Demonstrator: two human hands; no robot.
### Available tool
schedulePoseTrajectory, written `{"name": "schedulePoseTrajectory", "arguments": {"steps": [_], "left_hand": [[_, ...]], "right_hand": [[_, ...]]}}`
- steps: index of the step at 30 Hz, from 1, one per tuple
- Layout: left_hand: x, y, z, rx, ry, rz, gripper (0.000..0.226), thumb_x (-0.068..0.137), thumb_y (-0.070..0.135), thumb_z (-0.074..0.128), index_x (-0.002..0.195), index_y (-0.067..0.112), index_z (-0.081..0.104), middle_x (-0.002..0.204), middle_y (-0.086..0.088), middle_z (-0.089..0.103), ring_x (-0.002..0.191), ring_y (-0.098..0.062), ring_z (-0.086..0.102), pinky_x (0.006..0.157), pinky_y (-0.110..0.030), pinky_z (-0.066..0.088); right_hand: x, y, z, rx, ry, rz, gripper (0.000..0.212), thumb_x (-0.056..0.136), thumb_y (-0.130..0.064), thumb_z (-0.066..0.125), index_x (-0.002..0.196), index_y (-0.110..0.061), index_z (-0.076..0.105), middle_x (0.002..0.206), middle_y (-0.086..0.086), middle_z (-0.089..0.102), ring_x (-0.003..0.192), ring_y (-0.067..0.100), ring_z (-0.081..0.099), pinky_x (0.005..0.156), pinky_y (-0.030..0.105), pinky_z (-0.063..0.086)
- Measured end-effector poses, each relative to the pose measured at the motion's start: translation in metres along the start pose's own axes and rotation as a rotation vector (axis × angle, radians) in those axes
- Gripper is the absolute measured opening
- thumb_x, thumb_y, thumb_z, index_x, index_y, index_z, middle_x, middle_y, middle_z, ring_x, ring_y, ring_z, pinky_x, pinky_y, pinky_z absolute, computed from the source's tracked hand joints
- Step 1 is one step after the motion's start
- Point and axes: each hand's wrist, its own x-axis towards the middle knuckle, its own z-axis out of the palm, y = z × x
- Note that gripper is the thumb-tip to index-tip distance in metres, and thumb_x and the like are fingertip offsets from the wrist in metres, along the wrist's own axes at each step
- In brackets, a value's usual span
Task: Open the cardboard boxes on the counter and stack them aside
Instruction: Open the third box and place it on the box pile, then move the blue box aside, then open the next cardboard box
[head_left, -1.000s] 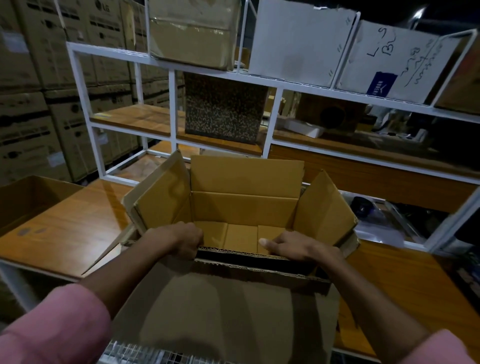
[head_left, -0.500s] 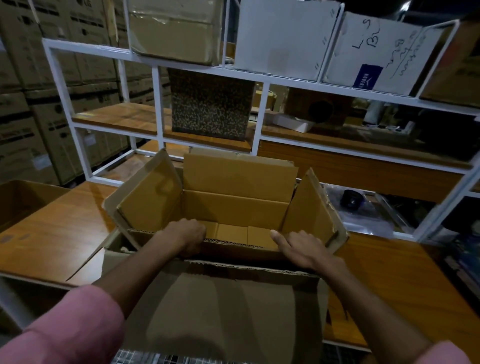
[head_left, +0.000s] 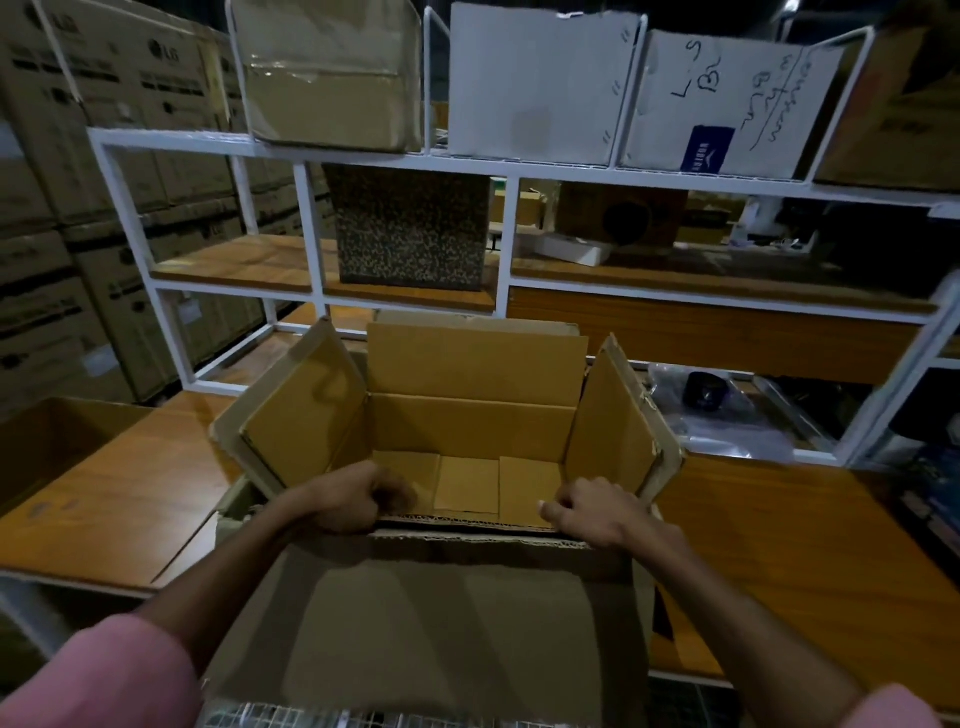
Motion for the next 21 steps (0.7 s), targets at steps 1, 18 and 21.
{"name": "schedulePoseTrajectory", "arguments": {"steps": [1,18,21], "left_hand": [[-0.002,0.000,0.001,-0.098,0.004,-0.020,0.039,0.093,-0.003,0.056,0.119,0.022,0.069,0.117,0.010,0.070,0.113,-0.005,0.063,0.097,-0.020,0.049],[0.073,0.175,0.106,0.406,0.657,0.537,0.053,0.098,0.032,0.046,0.149,0.019,0.043,0.164,-0.008,0.025,0.154,-0.030,0.006,0.122,-0.057,0.018],[0.093,0.222,0.127,0.433,0.684,0.647,0.055,0.096,0.036,0.041,0.147,0.017,0.041,0.162,-0.012,0.029,0.153,-0.035,0.009,0.121,-0.058,0.019]], "right_hand": [[0.000,0.001,0.001,0.022,-0.015,0.002,0.046,0.099,-0.061,0.037,0.090,-0.024,0.063,0.086,-0.002,0.067,0.079,0.013,0.063,0.080,0.037,0.055],[-0.079,0.051,-0.034,0.237,0.878,-0.095,0.018,0.098,-0.026,0.058,0.110,-0.016,0.067,0.107,0.002,0.067,0.100,0.012,0.055,0.088,0.033,0.046],[-0.101,0.093,-0.051,0.221,0.954,-0.038,0.022,0.098,-0.030,0.056,0.110,-0.016,0.068,0.108,0.002,0.069,0.103,0.016,0.059,0.088,0.036,0.049]]}}
